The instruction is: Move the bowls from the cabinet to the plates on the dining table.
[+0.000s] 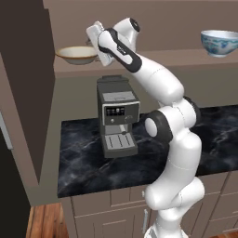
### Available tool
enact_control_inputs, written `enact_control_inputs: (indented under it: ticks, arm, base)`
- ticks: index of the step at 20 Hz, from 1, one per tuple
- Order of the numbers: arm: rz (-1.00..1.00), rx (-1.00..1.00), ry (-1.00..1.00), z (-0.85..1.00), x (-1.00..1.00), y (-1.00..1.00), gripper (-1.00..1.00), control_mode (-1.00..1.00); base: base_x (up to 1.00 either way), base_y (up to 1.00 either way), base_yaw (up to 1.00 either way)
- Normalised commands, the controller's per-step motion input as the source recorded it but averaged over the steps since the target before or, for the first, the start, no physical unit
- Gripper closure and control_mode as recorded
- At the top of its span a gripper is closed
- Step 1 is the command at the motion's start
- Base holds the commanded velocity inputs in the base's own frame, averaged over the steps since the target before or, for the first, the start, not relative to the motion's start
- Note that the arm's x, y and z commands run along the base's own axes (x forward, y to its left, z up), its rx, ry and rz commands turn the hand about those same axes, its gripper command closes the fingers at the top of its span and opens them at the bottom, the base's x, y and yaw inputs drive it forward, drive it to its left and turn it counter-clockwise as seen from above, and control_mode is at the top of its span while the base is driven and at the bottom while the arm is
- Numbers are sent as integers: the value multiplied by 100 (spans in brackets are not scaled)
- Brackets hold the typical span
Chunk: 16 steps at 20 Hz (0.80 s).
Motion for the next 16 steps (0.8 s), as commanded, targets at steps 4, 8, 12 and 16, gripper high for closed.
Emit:
enact_control_inputs:
  ticks: [4,8,12,16]
  arm:
    - [5,-3,-1,-62,-6,-1,-100,-100]
    - [3,-2,-3,-62,-8,-4,-100,-100]
    - [1,0,-4,-62,0,-4,-100,-100]
    - [0,0,-2,-62,0,-6,-100,-100]
  base:
    - [0,0,0]
    - [0,0,0]
    - [0,0,0]
    - [0,0,0]
